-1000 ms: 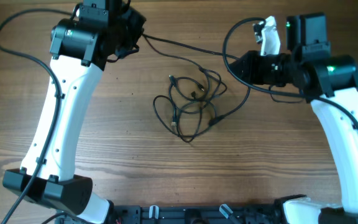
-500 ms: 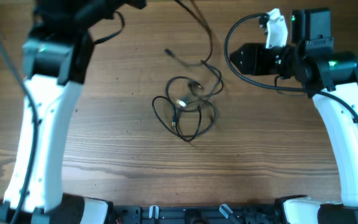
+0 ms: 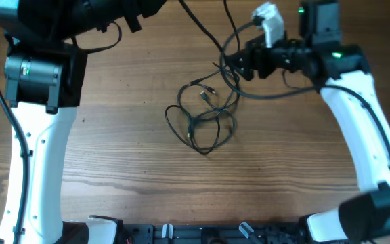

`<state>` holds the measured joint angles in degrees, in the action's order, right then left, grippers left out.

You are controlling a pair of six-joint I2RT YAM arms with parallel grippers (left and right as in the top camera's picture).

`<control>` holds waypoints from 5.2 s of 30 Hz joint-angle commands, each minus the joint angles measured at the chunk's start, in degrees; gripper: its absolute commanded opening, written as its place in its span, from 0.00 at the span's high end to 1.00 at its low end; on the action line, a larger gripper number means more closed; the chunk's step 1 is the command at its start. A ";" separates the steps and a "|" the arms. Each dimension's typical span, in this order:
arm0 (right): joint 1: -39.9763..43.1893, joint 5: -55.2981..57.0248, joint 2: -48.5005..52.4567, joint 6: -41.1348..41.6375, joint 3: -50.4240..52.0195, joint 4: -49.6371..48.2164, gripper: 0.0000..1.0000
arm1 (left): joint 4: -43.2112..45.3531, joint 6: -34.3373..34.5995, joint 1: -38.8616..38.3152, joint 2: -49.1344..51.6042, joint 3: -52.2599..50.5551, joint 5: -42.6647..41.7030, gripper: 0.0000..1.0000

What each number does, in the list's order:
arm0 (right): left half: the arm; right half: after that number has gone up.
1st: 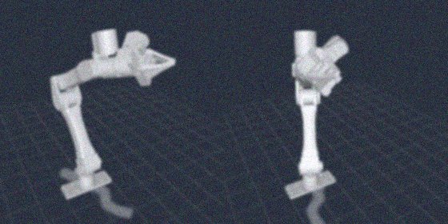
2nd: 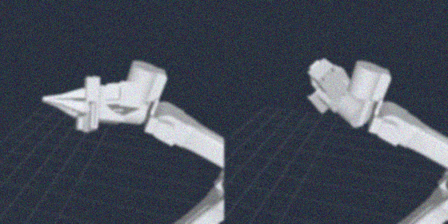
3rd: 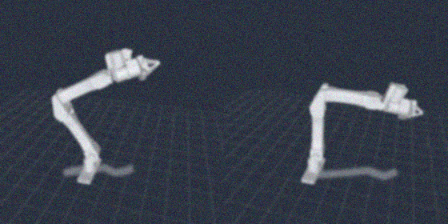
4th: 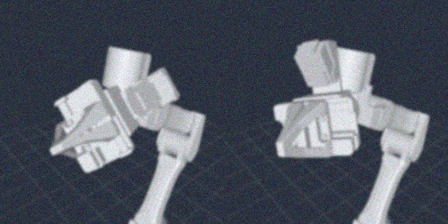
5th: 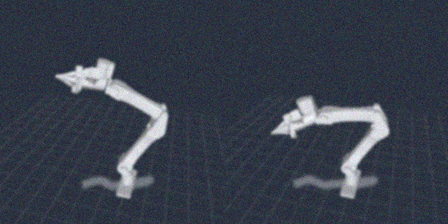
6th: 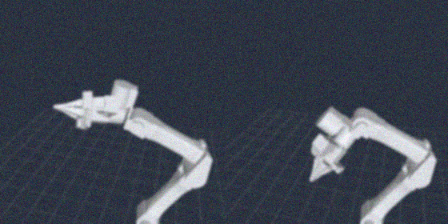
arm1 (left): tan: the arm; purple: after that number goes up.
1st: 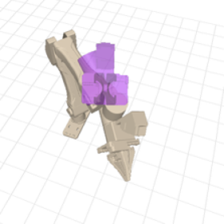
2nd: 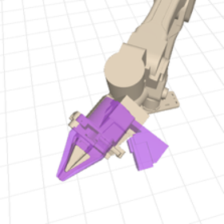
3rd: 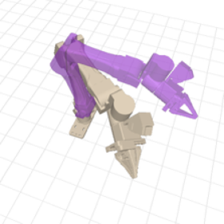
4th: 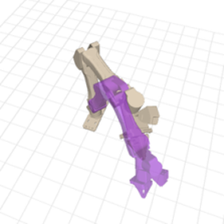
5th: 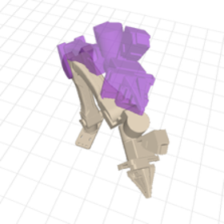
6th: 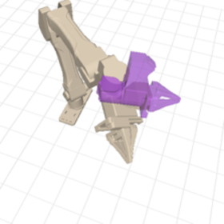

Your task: Untangle cables

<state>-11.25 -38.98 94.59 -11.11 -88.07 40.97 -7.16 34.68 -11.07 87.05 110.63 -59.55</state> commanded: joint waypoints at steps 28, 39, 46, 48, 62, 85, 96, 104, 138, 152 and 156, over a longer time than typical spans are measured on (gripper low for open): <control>0.22 31.58 1.99 3.78 -0.42 -17.27 0.96 | -19.50 -5.81 7.65 1.92 0.81 -6.29 0.96; -4.68 61.37 12.22 -2.32 -0.42 -37.53 0.96 | -21.14 -6.34 7.48 2.01 0.70 -7.04 0.96; -4.46 54.18 8.98 3.61 -0.44 -36.61 0.96 | -26.47 -12.87 3.61 3.26 0.70 3.56 0.96; -3.72 49.44 4.87 7.02 -0.44 -34.40 0.96 | -26.05 -13.51 2.43 4.28 0.70 6.95 0.96; 17.27 28.09 -16.17 20.55 -0.44 -6.47 0.96 | 7.78 -2.45 -18.97 17.73 0.70 26.03 0.96; 21.38 14.56 -6.82 11.32 -0.42 8.96 0.20 | -35.80 -15.06 -12.02 21.33 0.72 43.06 0.00; 9.99 13.73 14.43 25.79 -0.42 -9.29 0.50 | -52.35 -14.97 0.85 15.47 0.70 54.51 0.00; 6.60 9.66 28.09 34.49 -0.42 -23.21 0.55 | -54.42 -14.97 1.97 15.47 0.70 54.53 0.00; -0.24 38.18 29.83 -0.94 2.54 -9.18 0.57 | -56.13 -14.97 1.97 15.47 0.70 54.73 0.00; 1.42 36.50 32.61 -0.79 3.08 -8.50 0.82 | -56.76 -14.97 1.92 15.47 0.70 54.73 0.00; 1.49 32.96 32.22 2.32 2.73 -8.35 0.96 | -56.74 -14.97 1.92 15.50 0.70 54.73 0.00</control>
<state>-9.96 -3.40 123.79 -11.16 -85.73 31.73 -63.90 20.40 -9.21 103.55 110.78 -5.58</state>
